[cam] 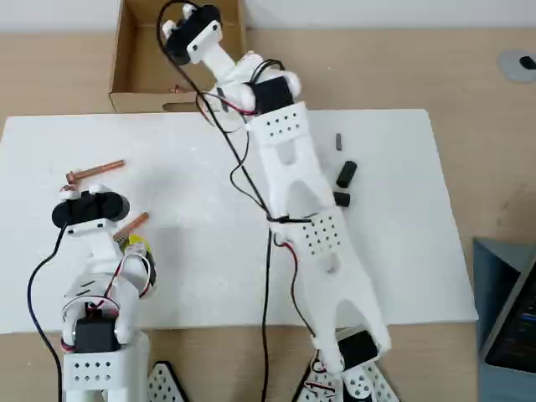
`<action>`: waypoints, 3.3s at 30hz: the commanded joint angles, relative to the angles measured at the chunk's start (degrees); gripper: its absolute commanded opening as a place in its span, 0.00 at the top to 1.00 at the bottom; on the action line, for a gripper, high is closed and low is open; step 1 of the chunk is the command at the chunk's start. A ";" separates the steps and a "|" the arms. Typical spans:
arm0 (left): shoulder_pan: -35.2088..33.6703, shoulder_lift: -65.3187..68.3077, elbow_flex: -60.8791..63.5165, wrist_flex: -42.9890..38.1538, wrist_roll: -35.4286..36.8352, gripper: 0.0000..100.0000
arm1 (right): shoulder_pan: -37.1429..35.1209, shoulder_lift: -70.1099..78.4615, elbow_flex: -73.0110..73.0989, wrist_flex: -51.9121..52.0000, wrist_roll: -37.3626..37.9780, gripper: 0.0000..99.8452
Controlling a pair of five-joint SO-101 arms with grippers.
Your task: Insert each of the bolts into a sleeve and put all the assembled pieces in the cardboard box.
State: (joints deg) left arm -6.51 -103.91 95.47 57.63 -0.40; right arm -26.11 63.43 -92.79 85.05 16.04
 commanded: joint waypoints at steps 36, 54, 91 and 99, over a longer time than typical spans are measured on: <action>-0.35 -0.48 0.00 -1.32 0.00 1.00 | 12.53 -34.68 46.37 17.32 -5.71 0.86; -0.35 -0.48 0.00 -1.32 0.00 1.00 | 14.55 -22.81 49.80 13.36 -3.34 0.81; -0.35 -0.48 0.00 -1.32 -0.18 1.00 | 14.81 -15.25 30.55 17.49 -3.52 0.99; 0.18 -0.48 -0.09 -1.23 -0.44 1.00 | 14.55 -33.10 41.63 17.41 -9.05 0.99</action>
State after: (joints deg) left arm -6.51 -103.91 95.47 57.63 -0.40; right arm -11.78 40.40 -54.81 101.05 7.87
